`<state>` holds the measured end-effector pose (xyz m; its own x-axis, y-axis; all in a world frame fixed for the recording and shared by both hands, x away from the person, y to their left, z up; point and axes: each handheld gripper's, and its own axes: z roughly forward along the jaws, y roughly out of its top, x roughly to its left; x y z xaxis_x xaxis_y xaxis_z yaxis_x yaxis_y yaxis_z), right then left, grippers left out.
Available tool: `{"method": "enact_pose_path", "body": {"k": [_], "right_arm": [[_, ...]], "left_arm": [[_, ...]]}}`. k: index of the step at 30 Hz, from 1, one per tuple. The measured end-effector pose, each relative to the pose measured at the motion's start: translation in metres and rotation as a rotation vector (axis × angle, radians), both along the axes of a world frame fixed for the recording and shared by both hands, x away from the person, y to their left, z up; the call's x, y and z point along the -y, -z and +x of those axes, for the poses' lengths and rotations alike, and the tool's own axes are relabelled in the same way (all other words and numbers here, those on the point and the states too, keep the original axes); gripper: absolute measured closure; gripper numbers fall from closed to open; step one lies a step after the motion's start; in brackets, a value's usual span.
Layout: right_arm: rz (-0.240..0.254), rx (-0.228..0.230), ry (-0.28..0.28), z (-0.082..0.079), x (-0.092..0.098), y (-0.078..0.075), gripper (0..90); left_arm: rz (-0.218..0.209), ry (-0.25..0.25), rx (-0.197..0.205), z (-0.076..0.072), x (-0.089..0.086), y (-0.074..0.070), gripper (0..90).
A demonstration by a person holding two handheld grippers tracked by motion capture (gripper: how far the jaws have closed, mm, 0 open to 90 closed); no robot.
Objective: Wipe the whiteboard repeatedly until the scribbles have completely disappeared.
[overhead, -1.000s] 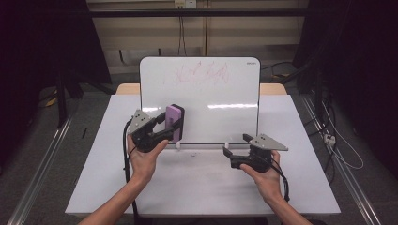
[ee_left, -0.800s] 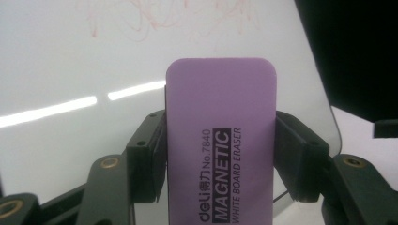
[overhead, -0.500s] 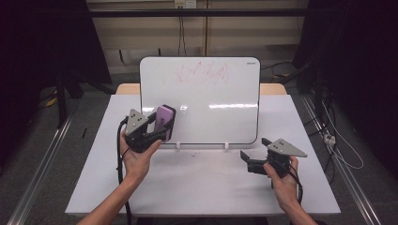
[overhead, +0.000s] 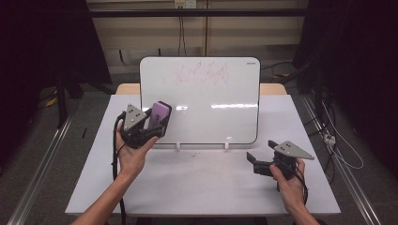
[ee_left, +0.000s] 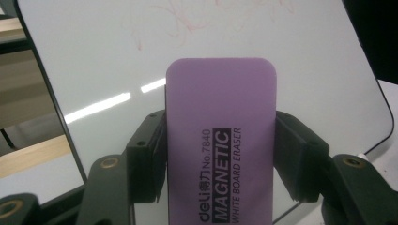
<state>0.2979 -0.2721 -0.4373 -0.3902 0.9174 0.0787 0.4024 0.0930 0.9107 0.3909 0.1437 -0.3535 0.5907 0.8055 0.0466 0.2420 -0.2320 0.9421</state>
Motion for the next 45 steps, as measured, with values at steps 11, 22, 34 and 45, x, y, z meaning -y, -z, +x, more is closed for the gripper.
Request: {"method": "enact_pose_path", "body": {"k": [11,22,34,45], "right_arm": [[-0.001,-0.001,0.011,-0.002,0.005,0.005,5.4],[0.005,0.001,0.008,-0.010,0.007,0.005,5.2],[0.004,0.000,0.010,-0.006,0.007,0.005,5.2],[0.018,-0.012,-0.003,-0.003,0.007,0.008,5.1]], "left_arm": [[0.083,-0.036,0.037,0.022,0.004,-0.020,41.3],[0.171,-0.124,0.102,0.041,0.007,-0.038,41.3],[0.268,-0.184,0.140,0.068,0.016,-0.052,41.4],[0.299,-0.237,0.117,0.101,0.029,-0.058,41.4]]}}
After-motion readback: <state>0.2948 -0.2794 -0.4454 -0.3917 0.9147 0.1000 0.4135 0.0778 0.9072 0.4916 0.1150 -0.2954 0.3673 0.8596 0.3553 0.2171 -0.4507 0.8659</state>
